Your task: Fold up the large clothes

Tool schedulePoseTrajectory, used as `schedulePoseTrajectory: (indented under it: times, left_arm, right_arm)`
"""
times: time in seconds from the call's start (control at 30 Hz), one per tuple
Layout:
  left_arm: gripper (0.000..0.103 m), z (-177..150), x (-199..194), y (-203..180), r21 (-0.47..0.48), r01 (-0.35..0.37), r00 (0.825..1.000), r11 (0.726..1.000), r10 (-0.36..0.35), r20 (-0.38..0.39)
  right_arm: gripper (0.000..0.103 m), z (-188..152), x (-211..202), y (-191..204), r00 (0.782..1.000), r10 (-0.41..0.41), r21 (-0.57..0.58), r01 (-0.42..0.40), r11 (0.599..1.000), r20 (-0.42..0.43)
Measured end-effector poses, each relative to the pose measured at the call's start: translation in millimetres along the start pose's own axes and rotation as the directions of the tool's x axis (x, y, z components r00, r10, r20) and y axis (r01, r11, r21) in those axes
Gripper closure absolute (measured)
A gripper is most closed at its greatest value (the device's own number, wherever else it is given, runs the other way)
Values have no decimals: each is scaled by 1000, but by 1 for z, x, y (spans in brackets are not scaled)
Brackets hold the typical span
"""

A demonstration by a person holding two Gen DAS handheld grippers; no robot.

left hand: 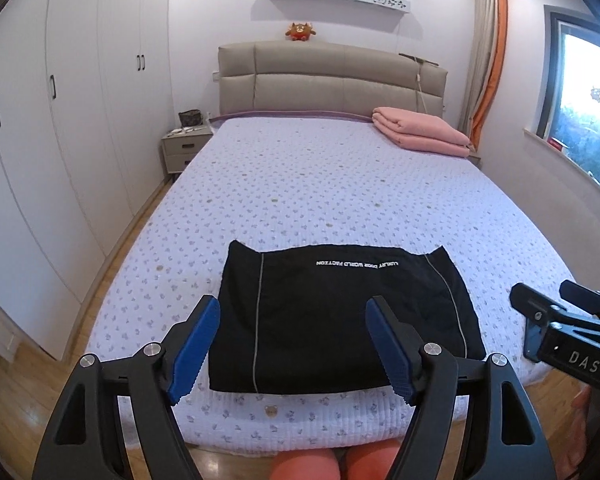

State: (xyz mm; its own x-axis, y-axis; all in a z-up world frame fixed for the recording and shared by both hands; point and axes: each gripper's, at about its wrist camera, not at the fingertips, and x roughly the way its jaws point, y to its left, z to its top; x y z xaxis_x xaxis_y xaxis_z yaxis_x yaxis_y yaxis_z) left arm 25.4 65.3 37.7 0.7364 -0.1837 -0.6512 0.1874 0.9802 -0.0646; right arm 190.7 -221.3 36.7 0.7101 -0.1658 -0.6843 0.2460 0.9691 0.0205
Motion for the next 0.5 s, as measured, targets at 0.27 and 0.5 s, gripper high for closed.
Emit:
schedulePoseTrajectory:
  times: [0.27, 0.5]
  left_arm:
    - [26, -10, 14, -10, 23, 9, 999, 1000, -8, -47]
    - [26, -16, 21, -16, 34, 12, 998, 999, -10, -68]
  right_arm:
    - [10, -6, 8, 1, 999, -3, -7, 3, 1000, -33]
    - [10, -9, 15, -4, 999, 2, 3, -2, 1000, -55]
